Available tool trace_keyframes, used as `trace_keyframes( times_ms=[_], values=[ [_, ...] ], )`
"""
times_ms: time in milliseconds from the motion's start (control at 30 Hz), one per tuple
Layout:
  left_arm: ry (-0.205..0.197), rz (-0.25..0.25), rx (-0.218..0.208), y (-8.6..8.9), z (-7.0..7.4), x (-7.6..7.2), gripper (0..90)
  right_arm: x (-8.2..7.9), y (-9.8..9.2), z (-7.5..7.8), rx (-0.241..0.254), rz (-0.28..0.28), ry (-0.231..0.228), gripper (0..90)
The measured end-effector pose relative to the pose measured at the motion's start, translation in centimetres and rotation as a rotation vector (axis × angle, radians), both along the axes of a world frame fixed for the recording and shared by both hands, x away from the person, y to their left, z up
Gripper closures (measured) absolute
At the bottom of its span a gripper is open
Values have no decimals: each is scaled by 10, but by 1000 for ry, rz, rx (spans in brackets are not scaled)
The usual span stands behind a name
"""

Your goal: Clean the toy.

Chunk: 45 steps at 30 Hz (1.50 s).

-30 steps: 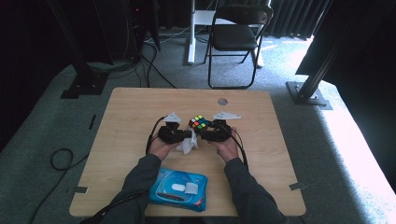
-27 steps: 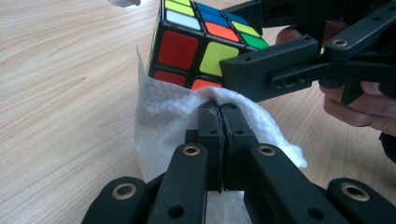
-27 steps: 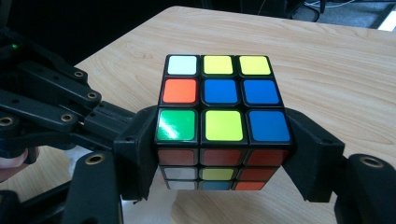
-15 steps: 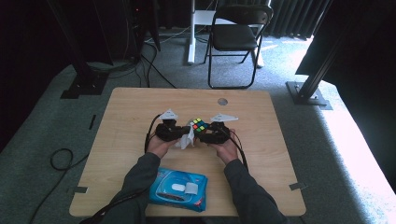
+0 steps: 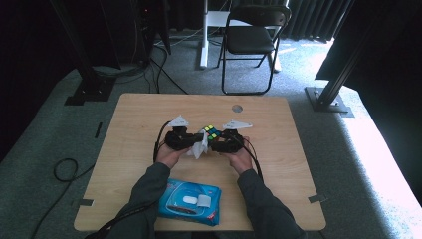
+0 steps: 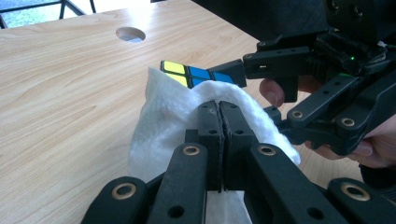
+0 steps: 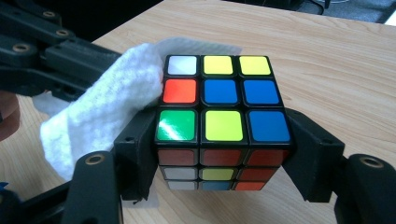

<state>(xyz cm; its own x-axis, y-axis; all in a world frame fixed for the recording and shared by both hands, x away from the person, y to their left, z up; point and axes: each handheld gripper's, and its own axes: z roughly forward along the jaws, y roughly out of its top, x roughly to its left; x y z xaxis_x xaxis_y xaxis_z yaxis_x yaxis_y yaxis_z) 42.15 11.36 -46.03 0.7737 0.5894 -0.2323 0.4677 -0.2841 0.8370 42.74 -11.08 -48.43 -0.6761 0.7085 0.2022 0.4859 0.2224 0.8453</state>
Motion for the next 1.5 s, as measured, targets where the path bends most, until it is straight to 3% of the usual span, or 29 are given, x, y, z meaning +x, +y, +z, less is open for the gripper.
trace_keyframes(
  times_ms=[567, 1000, 1500],
  values=[
    [28, -48, 34, -10, -7, 0, 883, 4, -6, 9, 27, -69, -13, 343],
    [59, -92, 128, -21, -20, -1, 882, 3, -3, 12, 57, -81, -13, 343],
    [60, -73, 127, -19, -20, -1, 881, 3, -3, 12, 63, -90, -11, 343]
  ],
)
